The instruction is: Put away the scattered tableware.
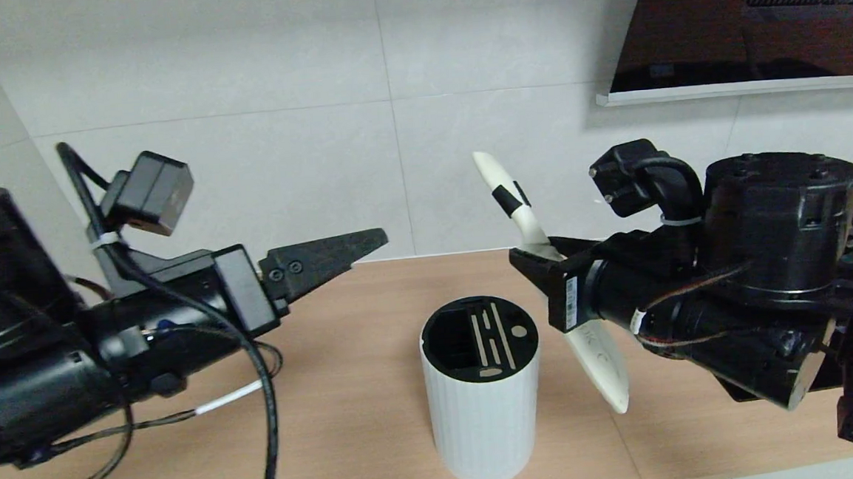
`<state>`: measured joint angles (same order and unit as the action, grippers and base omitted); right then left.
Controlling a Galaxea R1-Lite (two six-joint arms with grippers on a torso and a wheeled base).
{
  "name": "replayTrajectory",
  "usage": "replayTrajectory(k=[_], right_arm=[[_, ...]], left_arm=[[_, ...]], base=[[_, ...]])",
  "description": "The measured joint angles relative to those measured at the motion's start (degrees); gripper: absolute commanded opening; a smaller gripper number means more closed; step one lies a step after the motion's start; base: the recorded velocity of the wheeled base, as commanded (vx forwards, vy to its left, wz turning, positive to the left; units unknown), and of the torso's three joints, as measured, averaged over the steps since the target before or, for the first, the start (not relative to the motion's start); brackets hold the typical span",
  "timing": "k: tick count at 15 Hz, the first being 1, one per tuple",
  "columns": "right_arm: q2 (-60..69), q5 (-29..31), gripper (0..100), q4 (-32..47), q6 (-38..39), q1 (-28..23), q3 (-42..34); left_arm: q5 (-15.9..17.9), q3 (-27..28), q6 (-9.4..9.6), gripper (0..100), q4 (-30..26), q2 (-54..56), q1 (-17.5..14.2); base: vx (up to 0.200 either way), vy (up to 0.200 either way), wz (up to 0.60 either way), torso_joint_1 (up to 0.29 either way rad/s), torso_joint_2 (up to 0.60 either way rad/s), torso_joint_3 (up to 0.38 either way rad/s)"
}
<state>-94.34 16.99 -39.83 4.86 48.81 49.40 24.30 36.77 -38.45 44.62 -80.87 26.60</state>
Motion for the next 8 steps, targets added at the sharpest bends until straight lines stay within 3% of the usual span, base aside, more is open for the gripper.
replayTrajectory(k=[1,2,8], right_arm=[[-0.23,0.29,0,0.01,1.29,1.66,0.0],[-0.76,0.71,0,-0.02,2.46,3.47,0.0],[-4.5,2.13,0,-3.47,3.25,8.5,-0.48]], left_arm=[[-0.51,-0.06,-2.5,100,3.69,-2.89,0.96],[-1.01,-0.13,-3.21,100,6.36,-5.81,1.67],[-3.69,-1.24,-3.8,100,19.19,-14.67,6.41]], base=[[0.0,0.0,0.0,0.0,0.0,0.0],[0.0,0.0,0.0,0.0,0.0,0.0],[0.0,0.0,0.0,0.0,0.0,0.0]])
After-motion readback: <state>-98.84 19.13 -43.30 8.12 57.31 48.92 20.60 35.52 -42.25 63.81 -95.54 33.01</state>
